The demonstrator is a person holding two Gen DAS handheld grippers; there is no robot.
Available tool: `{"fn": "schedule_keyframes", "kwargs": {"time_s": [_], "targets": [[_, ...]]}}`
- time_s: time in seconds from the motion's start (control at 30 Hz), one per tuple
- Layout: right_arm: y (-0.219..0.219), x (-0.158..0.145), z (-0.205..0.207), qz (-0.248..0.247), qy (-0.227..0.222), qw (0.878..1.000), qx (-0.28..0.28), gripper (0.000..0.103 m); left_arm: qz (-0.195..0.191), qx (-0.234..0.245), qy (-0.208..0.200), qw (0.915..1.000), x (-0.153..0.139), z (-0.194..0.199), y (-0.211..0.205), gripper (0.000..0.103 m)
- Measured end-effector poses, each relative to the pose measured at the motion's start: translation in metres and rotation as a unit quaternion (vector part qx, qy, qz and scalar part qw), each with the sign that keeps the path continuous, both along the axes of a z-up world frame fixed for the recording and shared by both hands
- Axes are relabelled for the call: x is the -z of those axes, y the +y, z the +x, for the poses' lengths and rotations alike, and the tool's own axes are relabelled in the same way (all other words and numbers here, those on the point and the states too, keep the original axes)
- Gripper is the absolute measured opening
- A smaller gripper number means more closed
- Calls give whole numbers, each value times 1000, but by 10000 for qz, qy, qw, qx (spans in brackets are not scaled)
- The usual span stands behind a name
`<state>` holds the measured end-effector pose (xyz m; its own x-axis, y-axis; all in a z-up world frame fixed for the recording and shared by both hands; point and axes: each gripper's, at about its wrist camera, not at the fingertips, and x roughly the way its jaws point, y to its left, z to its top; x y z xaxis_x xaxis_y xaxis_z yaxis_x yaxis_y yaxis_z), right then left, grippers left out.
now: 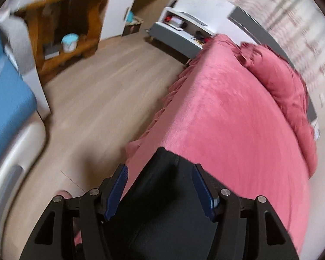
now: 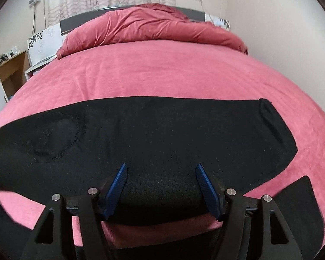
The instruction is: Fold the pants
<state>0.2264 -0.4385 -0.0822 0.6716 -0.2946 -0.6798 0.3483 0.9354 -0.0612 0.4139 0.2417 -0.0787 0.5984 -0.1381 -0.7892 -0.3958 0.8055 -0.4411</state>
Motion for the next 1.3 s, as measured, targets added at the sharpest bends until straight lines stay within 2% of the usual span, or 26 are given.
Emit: {"fn": "schedule_keyframes", "kwargs": {"time_s": [0.1,0.23,0.27,0.3,0.33,0.47,0.53,0.6,0.73,0.87,0.93,1.03,1.17,1.3], "targets": [[-3,1,-4,58,-84,9999,36,69,-353,-152,35,9993,10,9,2,60],[-3,1,-5,103,-179,9998,19,70,-352,-120,118,9992,18,22,-2,55],[-3,2,-6,93,-187,9998,20,70,-336,-99,113,9993,19,26,-3,51],[0,2,-3,78,-191,9998,18,70,-347,-64,105,9993,20,29,-4,37],[2,3,0,47,-194,9998,22,70,-352,-38,142,9993,21,31,-5,30],[5,4,0,1,-200,9998,25,70,-359,10,215,9991,20,31,-9,10],[5,4,2,15,-203,9998,21,70,-199,-15,114,9997,11,25,-10,8],[4,4,3,26,-201,9998,19,70,-260,-48,-96,9996,-1,14,-9,7],[4,4,4,16,-156,9999,23,70,-388,-29,-383,9985,-27,-16,-8,7],[2,-1,8,82,-3,9999,71,71,-424,344,-879,9946,-64,-63,-15,6],[0,-7,6,268,67,9994,188,71,-534,454,-1106,9914,-79,-87,-15,6],[1,-20,-9,710,-125,9965,428,71,-749,567,-1463,9848,-96,-128,-12,6],[11,-30,-41,1673,-395,9834,579,71,-1237,637,-1678,9760,-97,-185,-7,6],[35,-31,-69,2076,-486,9761,412,72,-1697,450,-1728,9692,-82,-236,1,5]]}}
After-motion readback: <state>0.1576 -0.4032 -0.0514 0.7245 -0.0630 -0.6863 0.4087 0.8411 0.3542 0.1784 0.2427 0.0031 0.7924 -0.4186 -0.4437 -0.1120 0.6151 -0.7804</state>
